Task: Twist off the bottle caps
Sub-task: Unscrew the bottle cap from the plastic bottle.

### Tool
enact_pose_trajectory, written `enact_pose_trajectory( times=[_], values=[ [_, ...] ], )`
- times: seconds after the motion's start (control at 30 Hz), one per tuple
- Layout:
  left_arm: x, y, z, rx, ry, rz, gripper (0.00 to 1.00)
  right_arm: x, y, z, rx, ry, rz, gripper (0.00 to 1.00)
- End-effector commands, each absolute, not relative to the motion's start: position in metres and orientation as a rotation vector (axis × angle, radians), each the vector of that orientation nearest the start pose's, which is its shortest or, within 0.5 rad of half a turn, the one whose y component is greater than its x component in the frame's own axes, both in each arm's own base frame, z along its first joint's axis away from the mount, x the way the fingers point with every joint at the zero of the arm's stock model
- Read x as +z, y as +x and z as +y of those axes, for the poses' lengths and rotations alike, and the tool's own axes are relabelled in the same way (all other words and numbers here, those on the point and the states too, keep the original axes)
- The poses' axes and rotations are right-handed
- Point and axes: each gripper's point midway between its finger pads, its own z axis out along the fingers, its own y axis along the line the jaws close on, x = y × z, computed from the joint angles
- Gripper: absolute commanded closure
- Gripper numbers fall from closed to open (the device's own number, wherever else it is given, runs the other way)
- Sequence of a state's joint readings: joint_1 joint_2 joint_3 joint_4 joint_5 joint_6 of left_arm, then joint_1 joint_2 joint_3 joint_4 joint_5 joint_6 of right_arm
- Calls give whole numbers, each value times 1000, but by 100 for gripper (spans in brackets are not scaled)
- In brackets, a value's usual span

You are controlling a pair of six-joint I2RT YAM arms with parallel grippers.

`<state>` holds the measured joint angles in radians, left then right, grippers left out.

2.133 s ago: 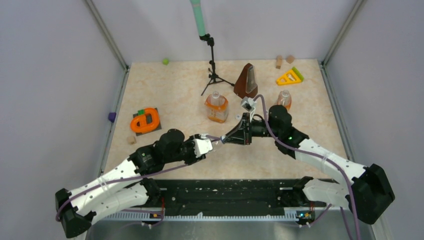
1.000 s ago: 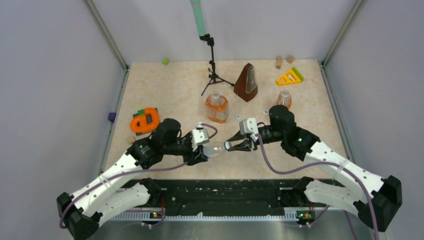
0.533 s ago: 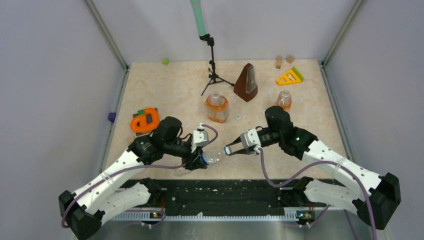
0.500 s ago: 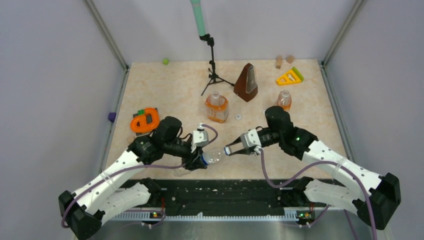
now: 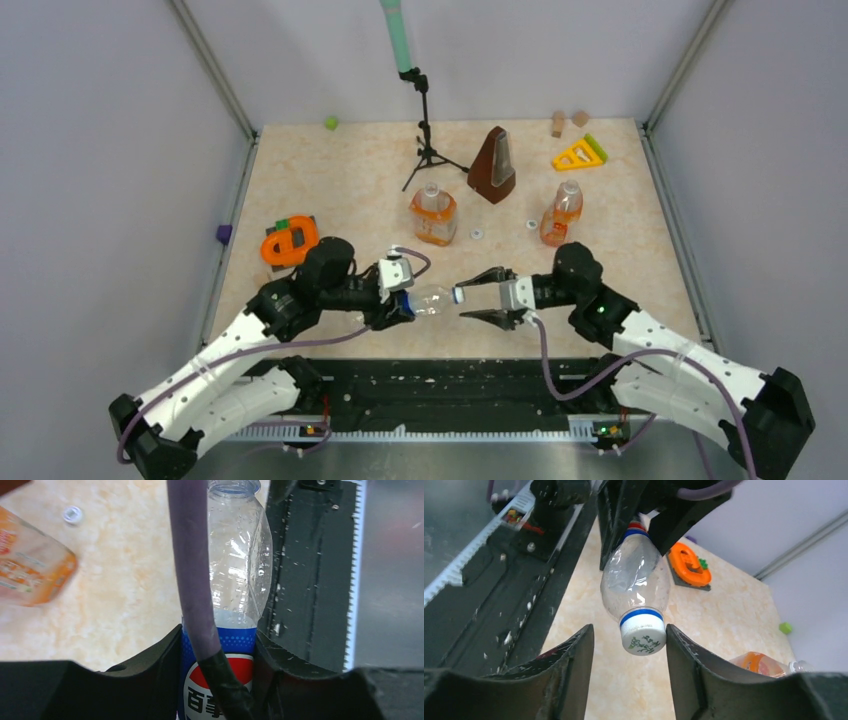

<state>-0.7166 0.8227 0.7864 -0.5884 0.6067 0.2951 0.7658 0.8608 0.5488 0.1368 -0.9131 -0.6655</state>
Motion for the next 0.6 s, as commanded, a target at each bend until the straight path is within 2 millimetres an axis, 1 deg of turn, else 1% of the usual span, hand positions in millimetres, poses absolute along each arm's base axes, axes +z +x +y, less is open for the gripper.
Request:
enact_pose_trajectory(
  times=[0.0,0.03,0.1,0.17,0.2,0.23,0.33,0.43,0.5,0.57],
  values=[
    [232,169,-230,-642,1226,1497,100,271,117,289,922,-1337,746,46],
    [233,173,-227,-593,1211,1482,100,277,121,286,938,-1271,793,43],
    [235,180,-221,-497,1179,1457,100,290,133,283,976,-1126,913,41],
    [234,186,-216,-395,1164,1457,100,296,143,283,1025,-1027,1043,42],
    [233,192,-211,-309,1155,1456,100,298,149,284,1053,-979,1113,42],
    [234,193,-212,-261,1164,1435,100,299,157,285,1068,-921,1186,42],
    [236,197,-214,-190,1154,1405,100,297,176,291,1107,-789,1365,42],
    [240,201,-214,-159,1124,1367,100,287,189,293,1125,-668,1523,41],
    [242,201,-212,-152,1119,1352,100,283,191,291,1157,-594,1562,40],
    [241,201,-209,-141,1117,1352,100,284,190,291,1203,-543,1569,40]
  ],
)
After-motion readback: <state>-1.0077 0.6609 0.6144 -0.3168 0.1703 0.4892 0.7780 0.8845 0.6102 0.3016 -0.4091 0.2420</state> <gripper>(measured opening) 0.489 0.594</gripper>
